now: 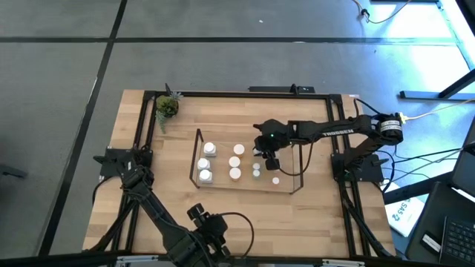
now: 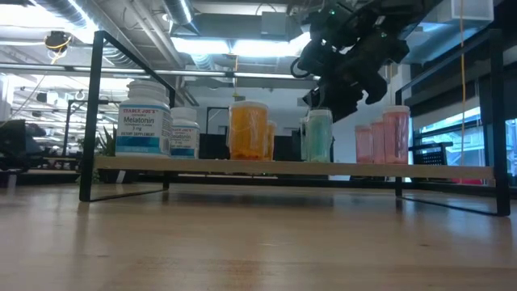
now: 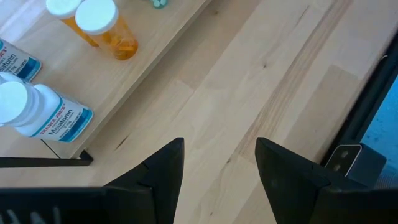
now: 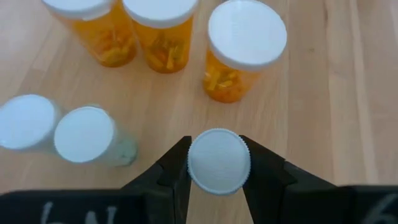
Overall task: Pick and place medicine bottles onto shelf by color
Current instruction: Put the light blue pill bottle on the shelf aligned with the other light blue pill bottle, then return to Home Position
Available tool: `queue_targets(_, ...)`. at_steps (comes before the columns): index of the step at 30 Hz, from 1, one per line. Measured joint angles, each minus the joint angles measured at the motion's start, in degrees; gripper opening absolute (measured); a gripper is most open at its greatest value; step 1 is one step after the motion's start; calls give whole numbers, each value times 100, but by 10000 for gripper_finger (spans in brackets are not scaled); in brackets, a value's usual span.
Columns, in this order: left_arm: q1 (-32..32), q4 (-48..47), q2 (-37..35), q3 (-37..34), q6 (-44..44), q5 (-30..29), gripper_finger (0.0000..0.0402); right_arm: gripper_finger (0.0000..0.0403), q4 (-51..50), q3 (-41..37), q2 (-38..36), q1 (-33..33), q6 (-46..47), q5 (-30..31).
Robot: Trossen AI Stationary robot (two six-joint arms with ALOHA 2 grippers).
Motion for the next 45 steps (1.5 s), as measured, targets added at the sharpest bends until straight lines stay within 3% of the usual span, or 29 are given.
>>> queue_targets(18,0,2,0,1,-1,22,192,121,164,11,265,-15,7,-154)
queue_targets(31,0,2,0,1,0,24,192,146,187,-4,267,-15,26,-18)
queue_targets(38,0,0,0,1,0,25,192,183,189,-1,260,-11,177,-31)
queue_targets(45,0,0,0,1,0,26,192,197,-270,394,245,-11,320,-42)
